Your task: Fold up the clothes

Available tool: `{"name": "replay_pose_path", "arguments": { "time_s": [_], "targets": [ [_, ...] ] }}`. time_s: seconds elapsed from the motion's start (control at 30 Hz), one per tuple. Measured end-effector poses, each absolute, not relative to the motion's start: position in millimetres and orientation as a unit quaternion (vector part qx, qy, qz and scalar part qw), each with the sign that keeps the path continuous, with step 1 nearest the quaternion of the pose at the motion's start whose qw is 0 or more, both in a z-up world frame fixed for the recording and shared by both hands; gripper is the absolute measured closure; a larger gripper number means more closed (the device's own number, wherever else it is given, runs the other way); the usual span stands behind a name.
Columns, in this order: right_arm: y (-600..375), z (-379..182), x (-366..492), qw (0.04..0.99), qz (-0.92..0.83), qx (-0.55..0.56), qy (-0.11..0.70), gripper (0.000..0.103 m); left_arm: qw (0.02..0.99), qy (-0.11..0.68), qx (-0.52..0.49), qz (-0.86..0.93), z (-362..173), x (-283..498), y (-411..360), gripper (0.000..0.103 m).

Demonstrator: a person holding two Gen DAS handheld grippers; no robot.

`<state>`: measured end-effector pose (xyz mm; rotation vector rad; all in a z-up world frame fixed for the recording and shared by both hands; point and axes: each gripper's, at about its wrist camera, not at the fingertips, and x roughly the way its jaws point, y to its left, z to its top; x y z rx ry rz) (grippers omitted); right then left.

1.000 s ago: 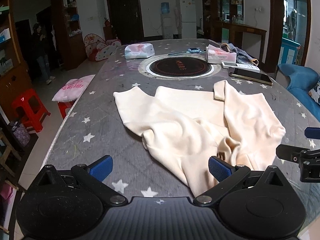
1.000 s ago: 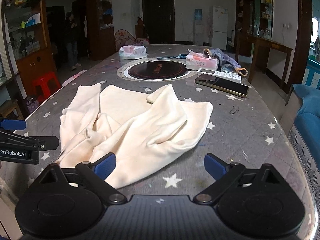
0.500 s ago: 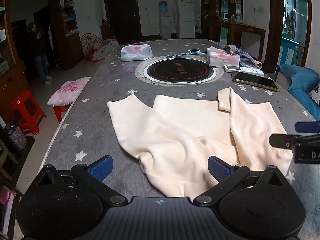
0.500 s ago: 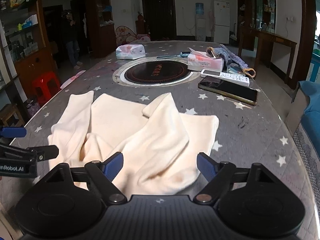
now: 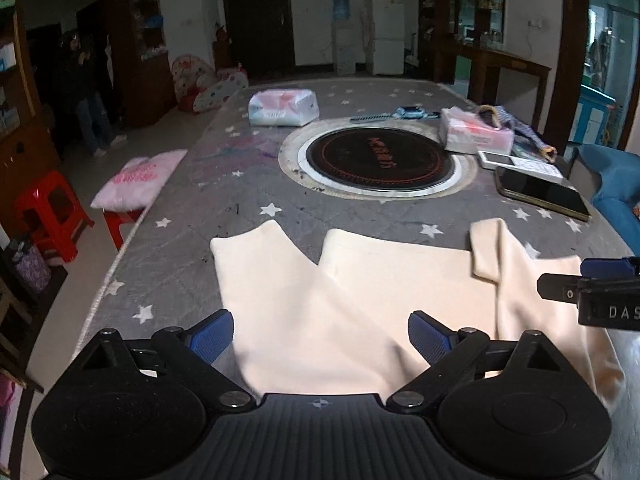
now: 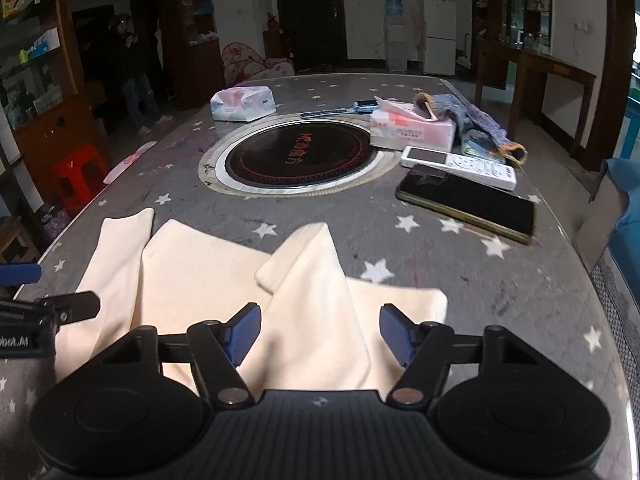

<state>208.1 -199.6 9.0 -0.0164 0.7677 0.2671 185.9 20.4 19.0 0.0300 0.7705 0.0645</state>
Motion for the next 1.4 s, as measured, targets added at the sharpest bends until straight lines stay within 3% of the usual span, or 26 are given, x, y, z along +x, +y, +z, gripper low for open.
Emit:
{"name": "replay_pose_path", "arguments": {
  "time_s": [0.23, 0.33, 0.43, 0.5, 0.6, 0.8, 1.0, 1.23, 1.37, 1.4],
  "targets": [
    [-196, -7, 237, 0.912, 0.132, -0.006, 0.389, 0.042, 0.915, 0.4, 0.022, 0.048, 1, 226, 22, 0.015],
    [-196, -14, 246, 0.908, 0.134, -0.006, 0.397, 0.049, 0.909, 0.414, 0.026, 0.046, -8, 234, 22, 0.026],
    [-196, -20, 254, 0.905, 0.137, -0.005, 0.403, 0.066, 0.907, 0.417, 0.032, 0.046, -12, 234, 23, 0.049],
    [-198, -17, 251, 0.906, 0.141, -0.002, 0.399, 0.087, 0.908, 0.417, 0.027, 0.04, -14, 232, 25, 0.066],
    [-203, -10, 243, 0.91, 0.14, 0.001, 0.39, 0.093, 0.911, 0.409, 0.03, 0.038, -11, 227, 25, 0.082],
    [-219, 11, 216, 0.926, 0.13, 0.001, 0.356, 0.095, 0.921, 0.385, 0.032, 0.053, 0, 210, 34, 0.097],
    [-262, 31, 167, 0.942, 0.094, 0.021, 0.322, 0.095, 0.929, 0.363, 0.021, 0.073, 14, 186, 54, 0.101],
    [-307, 37, 112, 0.947, 0.049, 0.043, 0.313, 0.095, 0.931, 0.36, 0.007, 0.063, 25, 170, 60, 0.098],
    [-323, 26, 89, 0.942, 0.024, 0.043, 0.333, 0.095, 0.93, 0.364, -0.006, 0.054, 25, 177, 50, 0.08],
    [-327, 24, 84, 0.94, 0.018, 0.043, 0.338, 0.094, 0.929, 0.366, -0.005, 0.053, 24, 180, 46, 0.065]
  ]
}}
